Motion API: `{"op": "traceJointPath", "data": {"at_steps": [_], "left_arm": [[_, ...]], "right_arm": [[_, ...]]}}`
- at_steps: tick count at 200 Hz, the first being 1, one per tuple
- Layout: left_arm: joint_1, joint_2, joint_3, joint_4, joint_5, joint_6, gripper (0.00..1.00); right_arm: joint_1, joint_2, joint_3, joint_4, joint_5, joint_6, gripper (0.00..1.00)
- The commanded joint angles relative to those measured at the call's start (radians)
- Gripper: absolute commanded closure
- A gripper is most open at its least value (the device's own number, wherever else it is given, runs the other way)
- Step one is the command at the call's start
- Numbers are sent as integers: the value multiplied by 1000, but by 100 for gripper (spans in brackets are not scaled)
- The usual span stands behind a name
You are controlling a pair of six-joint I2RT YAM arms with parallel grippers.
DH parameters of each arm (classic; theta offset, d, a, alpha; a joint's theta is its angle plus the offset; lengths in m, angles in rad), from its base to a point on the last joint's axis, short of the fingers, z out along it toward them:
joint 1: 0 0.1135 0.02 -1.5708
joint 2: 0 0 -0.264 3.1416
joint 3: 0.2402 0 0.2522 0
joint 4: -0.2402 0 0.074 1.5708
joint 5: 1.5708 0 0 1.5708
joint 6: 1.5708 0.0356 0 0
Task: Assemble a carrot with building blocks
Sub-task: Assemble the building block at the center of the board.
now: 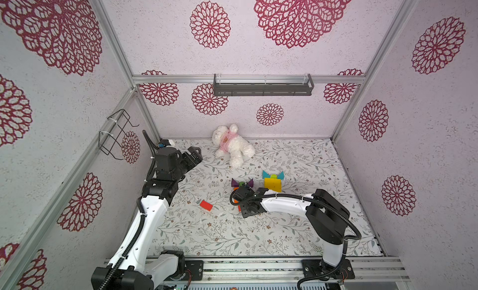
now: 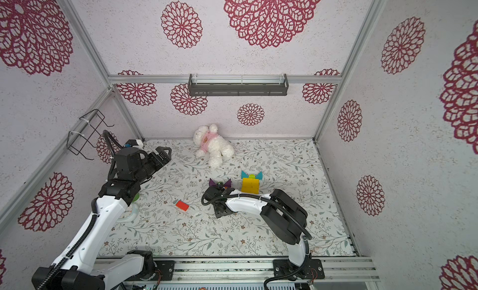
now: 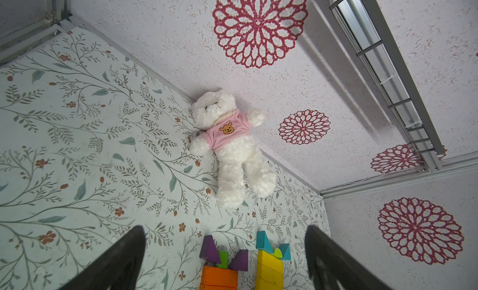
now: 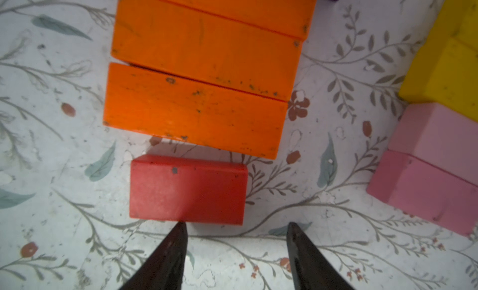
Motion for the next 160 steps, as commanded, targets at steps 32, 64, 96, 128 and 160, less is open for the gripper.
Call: {"op": "traceJointPath", "data": {"at_steps": [32,64,96,128,160], "left_arm": [[-6,6,0,20,-3,-4,3],[-6,5,0,18,-9,-1,3],[-6,5,-1,20,-8,0,3],[-6,5,0,20,-9,1,3],[-6,4,0,19,-10,2,2]], "right_arm": [[-6,7,26,-10,0,-14,37],[-9,17,37,-14,12,-21,37],[-9,29,55,-20,17,-28,37],[-9,37,68,-24,14,-35,37],[-7,23,53,-31,3,-39,37]]}}
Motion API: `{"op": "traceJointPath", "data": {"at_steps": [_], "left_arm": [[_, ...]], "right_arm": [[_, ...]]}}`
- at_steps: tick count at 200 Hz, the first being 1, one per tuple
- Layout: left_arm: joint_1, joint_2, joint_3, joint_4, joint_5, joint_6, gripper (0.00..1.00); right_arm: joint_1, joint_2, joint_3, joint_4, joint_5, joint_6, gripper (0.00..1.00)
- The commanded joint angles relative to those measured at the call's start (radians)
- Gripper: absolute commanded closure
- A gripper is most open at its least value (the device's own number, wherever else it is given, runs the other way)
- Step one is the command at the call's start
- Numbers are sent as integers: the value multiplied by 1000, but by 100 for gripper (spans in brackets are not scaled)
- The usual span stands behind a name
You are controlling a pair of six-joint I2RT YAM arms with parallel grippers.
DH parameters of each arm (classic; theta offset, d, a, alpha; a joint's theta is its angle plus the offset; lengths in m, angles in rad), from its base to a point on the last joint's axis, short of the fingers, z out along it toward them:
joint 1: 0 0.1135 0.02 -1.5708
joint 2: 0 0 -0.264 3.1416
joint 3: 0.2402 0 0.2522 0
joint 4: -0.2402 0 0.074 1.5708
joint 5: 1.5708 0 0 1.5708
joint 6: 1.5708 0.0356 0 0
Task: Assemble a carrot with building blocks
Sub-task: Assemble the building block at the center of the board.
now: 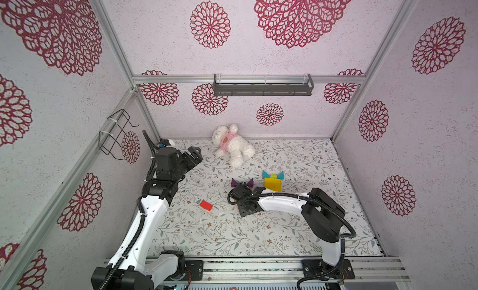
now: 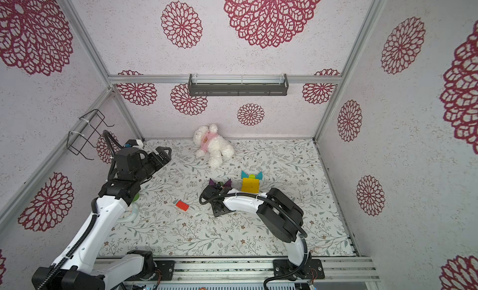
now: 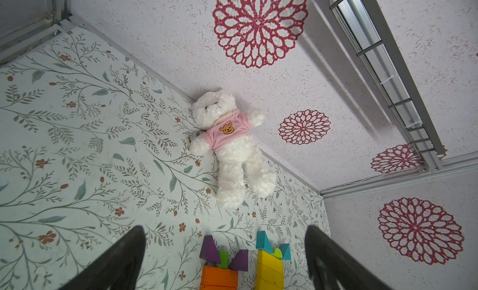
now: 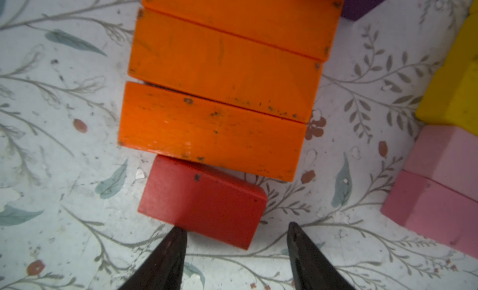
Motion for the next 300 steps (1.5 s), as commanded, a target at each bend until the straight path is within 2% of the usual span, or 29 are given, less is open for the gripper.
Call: {"op": "traceJointPath", "data": {"at_steps": [1,56,92,248,300], "left_arm": [[-6,4,0,19,-10,2,2],[-6,4,0,20,-1,-2,3],[-6,8,0,21,-3,-3,3],[-6,4,0,20,-3,2,3],[6,-9,15,-12,-69,23,3]], "right_arm": [[-5,-15,10,-35,1,-18,37],[-7,-50,-69,-32,-7,-7,36],[-23,-56,-67,-50,38,1,36],[-39,-47,-15,-40,39,-17,36],[10,-119,67,-109,84,-29,35]]}}
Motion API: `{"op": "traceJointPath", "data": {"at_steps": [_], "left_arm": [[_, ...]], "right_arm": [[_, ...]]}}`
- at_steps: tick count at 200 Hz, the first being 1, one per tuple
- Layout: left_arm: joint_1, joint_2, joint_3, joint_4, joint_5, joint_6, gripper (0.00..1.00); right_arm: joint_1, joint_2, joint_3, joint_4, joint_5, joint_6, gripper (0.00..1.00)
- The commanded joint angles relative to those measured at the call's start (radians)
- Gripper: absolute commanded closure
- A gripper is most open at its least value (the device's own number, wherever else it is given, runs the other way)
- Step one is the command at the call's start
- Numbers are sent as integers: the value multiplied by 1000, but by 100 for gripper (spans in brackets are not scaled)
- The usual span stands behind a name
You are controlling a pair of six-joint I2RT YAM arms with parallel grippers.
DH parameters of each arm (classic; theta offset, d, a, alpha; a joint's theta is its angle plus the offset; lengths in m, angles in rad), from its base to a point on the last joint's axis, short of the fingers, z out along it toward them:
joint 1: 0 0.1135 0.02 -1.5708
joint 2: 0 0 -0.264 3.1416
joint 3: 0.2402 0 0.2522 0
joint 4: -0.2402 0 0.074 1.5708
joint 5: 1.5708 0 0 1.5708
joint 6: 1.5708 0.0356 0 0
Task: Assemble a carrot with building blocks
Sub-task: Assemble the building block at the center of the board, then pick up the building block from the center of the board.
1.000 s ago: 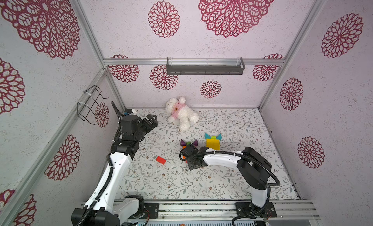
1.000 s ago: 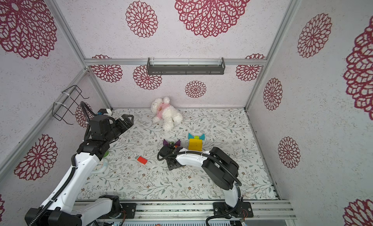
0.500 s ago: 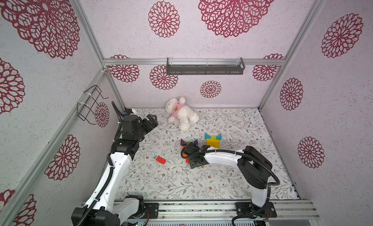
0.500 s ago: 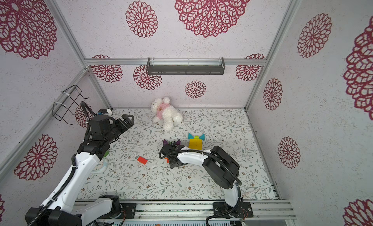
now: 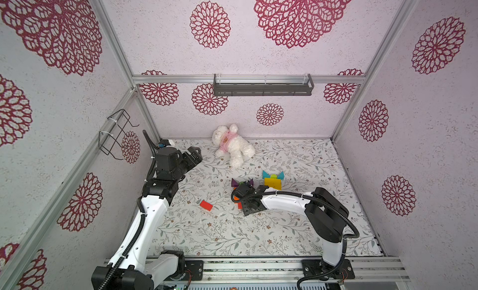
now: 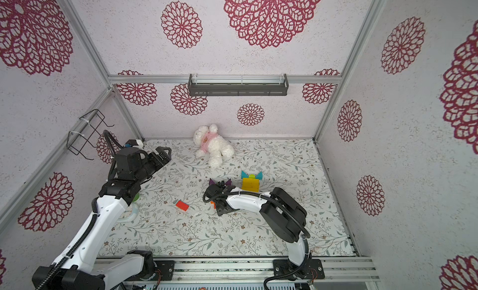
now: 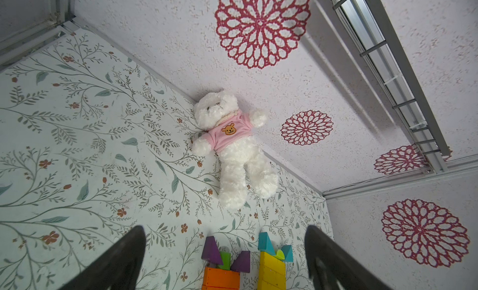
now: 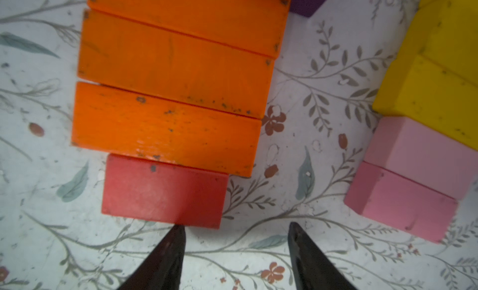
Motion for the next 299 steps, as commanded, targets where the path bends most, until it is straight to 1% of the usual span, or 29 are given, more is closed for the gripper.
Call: {"op": "traceJointPath", "data": {"at_steps": [1,22,38,54,73,91,113,134,154,186,200,223,258,265,284,299], "left_arm": [[7,-13,16,-14,-53,19,3],[48,-44,27,-43,-130,39,3],[100,-79,-1,-13,-154,37,3],[145,-94,-26,11,-170,20,3],[178,-82,-20,-5,-180,10,2],[183,-66,-11,-20,-180,8,3],[190,-60,-10,-22,-186,8,3],[205,-62,-11,-25,-198,6,3],[210,-59,-12,-23,-187,-2,3],[209,-51,-11,-21,-169,-7,3],[210,-51,-10,-22,-168,-7,2],[211,-50,-10,-20,-164,-8,3],[212,-45,-10,-18,-150,-13,3],[212,-44,-10,-18,-148,-12,3],[211,-42,-10,-19,-149,-12,2],[211,-41,-10,-19,-149,-14,3]], "right_arm": [[27,-85,76,-62,55,-26,35],[54,-81,132,-51,68,-66,35],[68,-58,180,-14,54,-107,35],[84,-26,225,50,21,-158,34],[95,-3,260,149,-55,-186,32],[101,23,294,220,-102,-214,31],[101,117,397,158,-91,-250,31],[103,182,440,142,-91,-290,31],[106,221,453,172,-129,-340,33],[105,309,540,157,-168,-389,34],[106,341,563,165,-208,-418,34],[106,380,578,190,-275,-463,36],[108,476,700,125,-318,-491,42],[109,494,721,113,-318,-490,45],[117,523,747,94,-303,-493,48],[118,521,744,92,-279,-493,54]]}}
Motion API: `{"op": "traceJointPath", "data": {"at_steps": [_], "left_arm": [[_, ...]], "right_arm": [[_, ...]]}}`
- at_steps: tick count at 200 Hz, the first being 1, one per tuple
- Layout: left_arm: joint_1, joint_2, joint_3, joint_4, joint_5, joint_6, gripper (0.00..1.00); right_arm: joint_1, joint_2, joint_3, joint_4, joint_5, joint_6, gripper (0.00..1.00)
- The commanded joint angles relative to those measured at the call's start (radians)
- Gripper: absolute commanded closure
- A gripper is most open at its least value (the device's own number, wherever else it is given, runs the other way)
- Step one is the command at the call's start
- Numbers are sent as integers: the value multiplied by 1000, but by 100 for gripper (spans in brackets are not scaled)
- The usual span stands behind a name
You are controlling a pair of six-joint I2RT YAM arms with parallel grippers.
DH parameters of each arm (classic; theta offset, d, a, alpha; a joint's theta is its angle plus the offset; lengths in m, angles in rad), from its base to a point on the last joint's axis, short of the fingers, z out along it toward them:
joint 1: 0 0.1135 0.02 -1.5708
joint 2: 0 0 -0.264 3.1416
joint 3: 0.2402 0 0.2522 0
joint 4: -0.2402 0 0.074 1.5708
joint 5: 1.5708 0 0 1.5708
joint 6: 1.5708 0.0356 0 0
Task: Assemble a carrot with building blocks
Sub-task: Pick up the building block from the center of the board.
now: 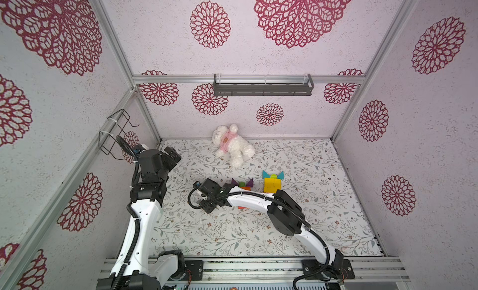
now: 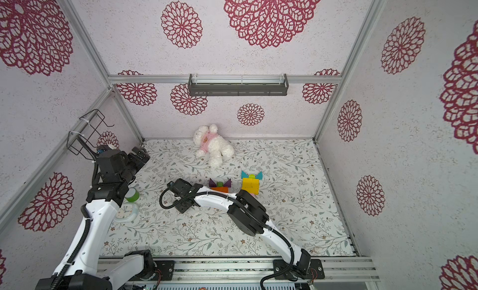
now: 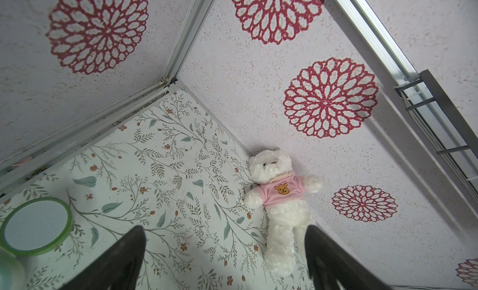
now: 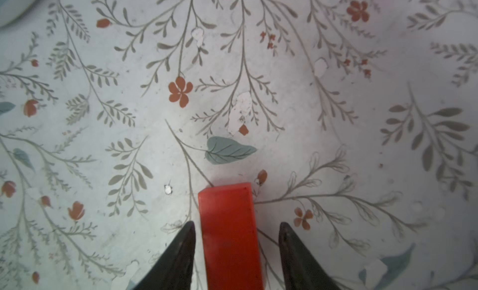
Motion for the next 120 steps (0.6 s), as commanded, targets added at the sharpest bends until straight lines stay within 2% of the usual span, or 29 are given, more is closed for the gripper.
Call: {"op": "traceJointPath", "data": {"at_steps": [1,16,22,76,120], "left_arm": [[8,3,1,10,1,-14,3],[8,5,1,11,5,-14,3],[8,4,1,11,5,-14,2],[10,3,1,10,4,-14,3],[10,2,3,9,10,-15,2]], "right_arm": [[6,-4,27,-55,10,-20,54],[9,-11,23,-58,36,-19,67],[12,-16,19,-58,46,-17,69],[33,-134,-75,-17,84,-6,70],[37,-383,-361,51,126,24,70]]}}
